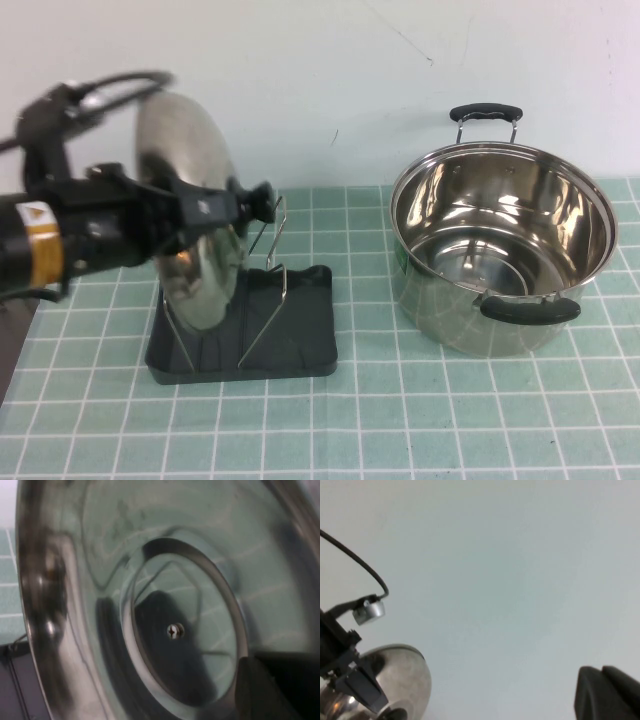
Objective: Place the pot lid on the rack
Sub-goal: Place the pot lid on the pot rack
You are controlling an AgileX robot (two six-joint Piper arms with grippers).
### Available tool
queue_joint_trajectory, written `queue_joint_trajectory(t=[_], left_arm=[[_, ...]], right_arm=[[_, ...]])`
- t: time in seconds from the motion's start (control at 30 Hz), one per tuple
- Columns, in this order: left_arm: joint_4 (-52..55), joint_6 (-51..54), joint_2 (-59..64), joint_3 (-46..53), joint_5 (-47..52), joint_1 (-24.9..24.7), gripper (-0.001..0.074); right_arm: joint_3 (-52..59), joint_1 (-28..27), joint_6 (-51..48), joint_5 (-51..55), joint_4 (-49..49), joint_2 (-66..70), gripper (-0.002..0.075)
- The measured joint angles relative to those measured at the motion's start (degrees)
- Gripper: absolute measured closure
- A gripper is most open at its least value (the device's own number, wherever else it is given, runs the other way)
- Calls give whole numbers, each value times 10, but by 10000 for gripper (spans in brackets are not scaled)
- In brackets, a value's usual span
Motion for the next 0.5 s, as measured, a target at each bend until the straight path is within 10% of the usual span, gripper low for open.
queue_joint_trajectory(t=[0.5], left_arm=[[-3,86,92,-2,144,-102,623]], right_arm=[[40,0,0,37,0,-12,727]])
